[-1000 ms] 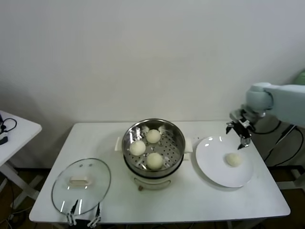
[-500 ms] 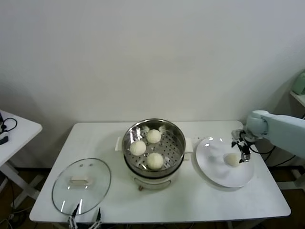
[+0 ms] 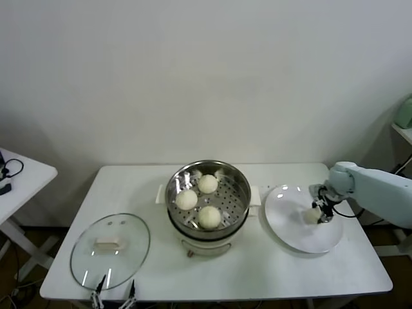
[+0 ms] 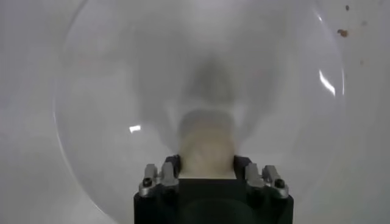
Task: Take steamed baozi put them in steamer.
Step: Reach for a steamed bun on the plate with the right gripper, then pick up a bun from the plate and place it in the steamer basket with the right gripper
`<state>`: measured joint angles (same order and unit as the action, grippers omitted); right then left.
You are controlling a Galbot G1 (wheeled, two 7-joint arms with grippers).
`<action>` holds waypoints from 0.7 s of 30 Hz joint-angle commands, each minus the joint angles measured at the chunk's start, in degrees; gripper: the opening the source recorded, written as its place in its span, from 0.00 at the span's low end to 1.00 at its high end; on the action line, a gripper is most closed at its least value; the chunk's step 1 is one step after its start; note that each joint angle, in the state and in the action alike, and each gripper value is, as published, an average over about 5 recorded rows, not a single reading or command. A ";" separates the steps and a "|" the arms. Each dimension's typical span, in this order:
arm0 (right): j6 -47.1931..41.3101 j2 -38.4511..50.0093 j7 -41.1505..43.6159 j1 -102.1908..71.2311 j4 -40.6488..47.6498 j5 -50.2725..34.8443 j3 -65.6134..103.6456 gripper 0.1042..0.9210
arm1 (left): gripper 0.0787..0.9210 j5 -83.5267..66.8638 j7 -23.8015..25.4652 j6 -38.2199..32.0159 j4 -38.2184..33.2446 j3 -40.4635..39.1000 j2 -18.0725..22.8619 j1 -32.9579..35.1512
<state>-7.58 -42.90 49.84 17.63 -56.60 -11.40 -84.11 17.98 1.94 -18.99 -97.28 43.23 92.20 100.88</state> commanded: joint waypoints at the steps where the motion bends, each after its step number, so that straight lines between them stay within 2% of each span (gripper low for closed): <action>1: -2.27 2.15 0.76 19.51 -12.70 -11.71 -14.69 0.53 | 0.88 -0.02 0.06 0.11 -0.64 -0.08 0.08 0.06; 7: -4.66 -1.42 3.48 46.97 -26.56 -28.83 -31.25 0.51 | 0.88 -0.25 0.07 0.02 -0.88 -0.40 -0.16 0.12; 11: -6.52 -4.90 4.28 56.44 -32.90 -37.23 -32.46 0.51 | 0.88 -0.38 0.09 -0.04 -1.10 -0.83 -0.23 0.09; 17: -10.41 -9.47 1.47 56.92 -37.87 -42.81 -24.17 0.51 | 0.88 -0.66 0.15 -0.29 -1.39 -1.47 -0.45 0.05; 21: -13.13 -12.07 -2.34 49.91 -38.71 -41.72 -17.84 0.51 | 0.88 -1.01 0.10 -0.76 -0.98 -1.34 -0.65 -0.15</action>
<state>-15.36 -48.85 51.45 61.23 -85.32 -42.87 -105.89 17.25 2.07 -19.43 -98.47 41.93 92.18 100.79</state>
